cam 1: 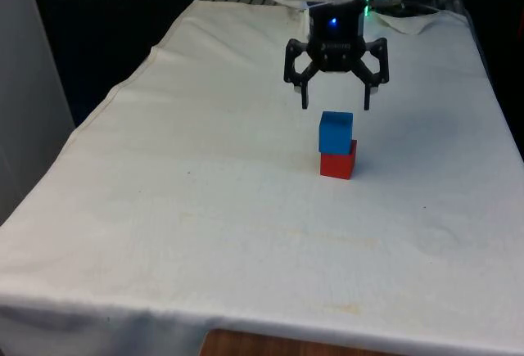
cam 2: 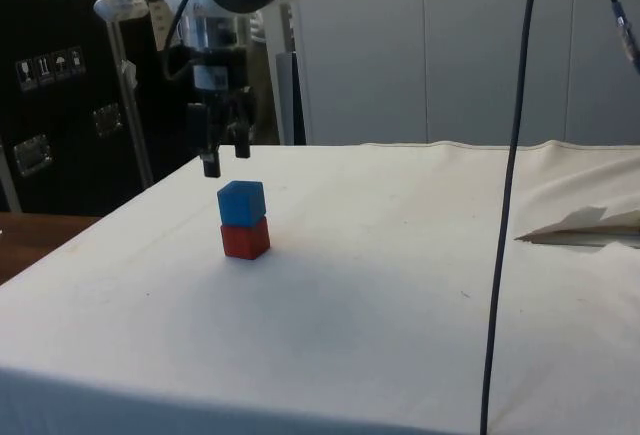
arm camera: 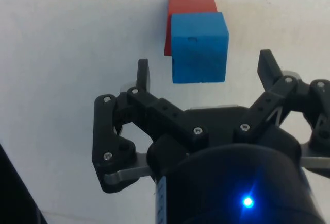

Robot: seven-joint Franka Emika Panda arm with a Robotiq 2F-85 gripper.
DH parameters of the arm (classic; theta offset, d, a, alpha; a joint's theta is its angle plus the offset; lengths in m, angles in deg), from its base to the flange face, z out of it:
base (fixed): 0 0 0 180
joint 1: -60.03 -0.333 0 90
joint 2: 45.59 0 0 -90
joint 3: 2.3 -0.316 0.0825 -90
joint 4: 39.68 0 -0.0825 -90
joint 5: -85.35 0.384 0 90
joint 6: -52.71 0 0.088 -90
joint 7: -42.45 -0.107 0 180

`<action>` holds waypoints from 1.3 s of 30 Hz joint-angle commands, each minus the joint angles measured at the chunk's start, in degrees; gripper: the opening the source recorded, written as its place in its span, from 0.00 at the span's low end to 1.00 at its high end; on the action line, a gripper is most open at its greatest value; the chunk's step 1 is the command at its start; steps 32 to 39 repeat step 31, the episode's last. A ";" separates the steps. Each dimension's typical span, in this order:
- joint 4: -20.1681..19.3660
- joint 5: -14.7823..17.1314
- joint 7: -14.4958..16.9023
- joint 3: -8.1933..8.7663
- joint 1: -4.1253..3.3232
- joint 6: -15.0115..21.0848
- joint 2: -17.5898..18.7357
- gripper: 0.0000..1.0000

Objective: Stack the two cubes.

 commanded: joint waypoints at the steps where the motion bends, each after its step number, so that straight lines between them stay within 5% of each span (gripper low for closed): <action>1: -0.11 -0.17 -0.11 0.06 -0.06 -0.63 -0.52 1.00; 12: -1.38 -0.06 0.00 0.00 0.00 -1.43 -2.81 1.00; 27: -6.02 -0.17 0.46 0.00 -0.11 -3.78 -10.49 1.00; 39: -6.02 -0.17 0.46 0.00 -0.06 -4.70 -11.40 1.00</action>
